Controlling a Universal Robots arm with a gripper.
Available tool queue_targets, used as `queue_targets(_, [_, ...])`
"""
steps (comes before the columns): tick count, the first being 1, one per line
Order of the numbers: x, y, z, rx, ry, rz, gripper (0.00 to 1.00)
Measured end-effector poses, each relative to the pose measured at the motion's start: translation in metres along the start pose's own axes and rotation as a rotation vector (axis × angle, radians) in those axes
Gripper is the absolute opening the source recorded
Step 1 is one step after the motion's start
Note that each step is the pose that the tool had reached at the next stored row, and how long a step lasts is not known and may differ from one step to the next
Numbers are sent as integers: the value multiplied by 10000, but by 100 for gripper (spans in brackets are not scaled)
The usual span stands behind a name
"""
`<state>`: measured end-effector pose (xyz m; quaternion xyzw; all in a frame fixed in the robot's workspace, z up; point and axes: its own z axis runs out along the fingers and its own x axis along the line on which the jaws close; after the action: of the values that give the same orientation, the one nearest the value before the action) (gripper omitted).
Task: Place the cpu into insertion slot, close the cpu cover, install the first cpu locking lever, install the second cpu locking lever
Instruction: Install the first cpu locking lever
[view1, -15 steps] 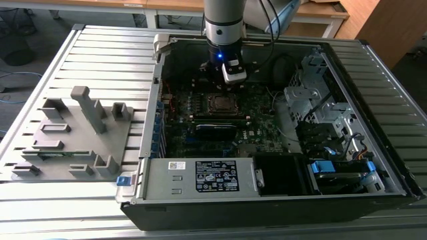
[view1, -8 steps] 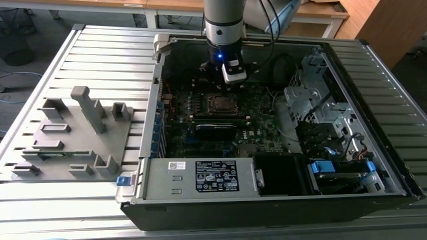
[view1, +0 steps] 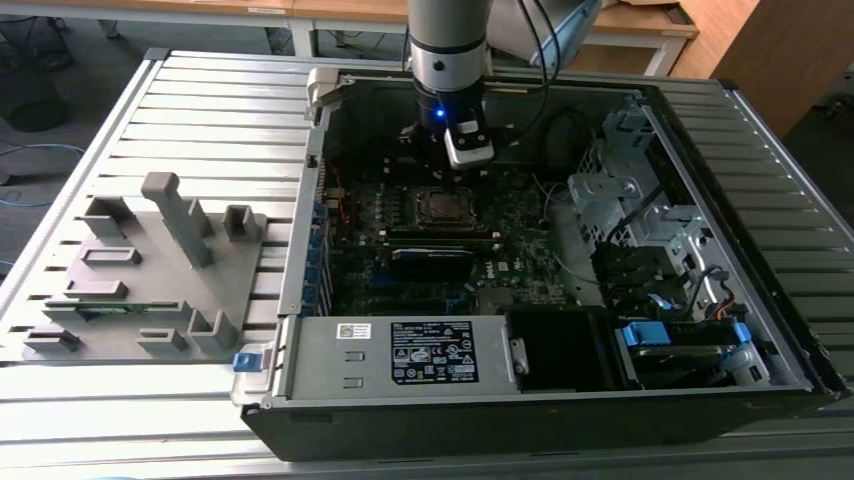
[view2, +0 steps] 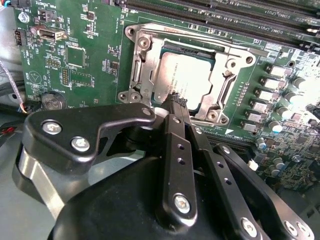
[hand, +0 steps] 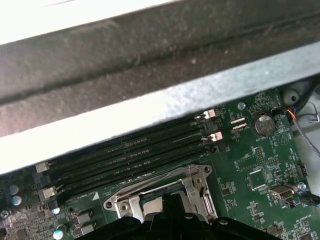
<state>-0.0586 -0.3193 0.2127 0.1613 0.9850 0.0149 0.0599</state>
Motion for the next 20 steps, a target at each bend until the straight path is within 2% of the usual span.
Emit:
queue_targets(3, [0, -1, 0, 6, 1, -4, 11])
queue_targets(4, [0, 0, 5, 20, 52, -6, 11])
queue_targets(5, [-1, -1, 9, 60, 165, -5, 11])
queue_targets(7, [-2, 0, 19, 149, 432, -5, 11])
queue_targets(8, [-3, 0, 21, 182, 530, -5, 11])
queue_targets(11, [-3, 0, 21, 199, 573, -5, 11])
queue_targets(13, [-23, 7, 25, 196, 576, -6, 11])
queue_targets(16, [-94, 31, 36, 192, 579, -50, 11])
queue_targets(20, [-106, 27, 41, 172, 589, -319, 11])
